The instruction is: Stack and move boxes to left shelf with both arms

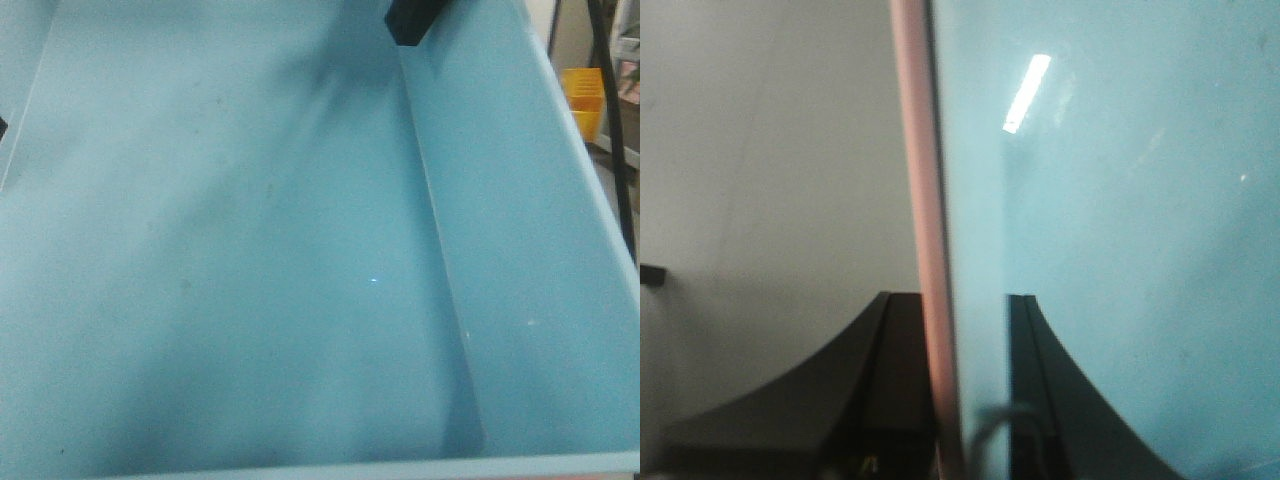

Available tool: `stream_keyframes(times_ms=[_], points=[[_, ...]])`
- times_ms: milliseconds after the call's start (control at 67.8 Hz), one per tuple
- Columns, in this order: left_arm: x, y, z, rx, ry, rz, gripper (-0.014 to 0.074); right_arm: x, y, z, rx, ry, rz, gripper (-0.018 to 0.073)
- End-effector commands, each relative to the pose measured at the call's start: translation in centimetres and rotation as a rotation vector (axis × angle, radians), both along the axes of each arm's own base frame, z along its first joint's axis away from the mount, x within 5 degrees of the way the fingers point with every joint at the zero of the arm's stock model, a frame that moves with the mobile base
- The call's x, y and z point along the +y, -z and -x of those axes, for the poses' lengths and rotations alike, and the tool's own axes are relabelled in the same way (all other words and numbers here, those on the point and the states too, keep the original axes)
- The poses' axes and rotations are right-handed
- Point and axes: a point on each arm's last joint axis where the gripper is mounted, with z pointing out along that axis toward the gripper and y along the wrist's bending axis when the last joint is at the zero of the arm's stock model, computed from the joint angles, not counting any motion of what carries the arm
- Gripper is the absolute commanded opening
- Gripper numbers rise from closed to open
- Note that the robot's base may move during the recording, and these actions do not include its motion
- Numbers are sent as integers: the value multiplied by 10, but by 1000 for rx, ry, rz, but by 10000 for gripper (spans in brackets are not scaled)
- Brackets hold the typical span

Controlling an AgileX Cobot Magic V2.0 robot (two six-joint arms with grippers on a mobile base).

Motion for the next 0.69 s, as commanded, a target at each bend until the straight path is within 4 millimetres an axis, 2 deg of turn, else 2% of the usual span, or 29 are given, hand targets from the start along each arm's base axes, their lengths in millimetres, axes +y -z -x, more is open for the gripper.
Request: stream_keyframes(times_ms=[0, 678], points=[[-18, -35, -2, -206, 142, 210, -3, 11, -32, 10, -106, -56, -194, 56], [-18, -35, -2, -206, 142, 210, -3, 11, -32, 10, -106, -56, -194, 56]])
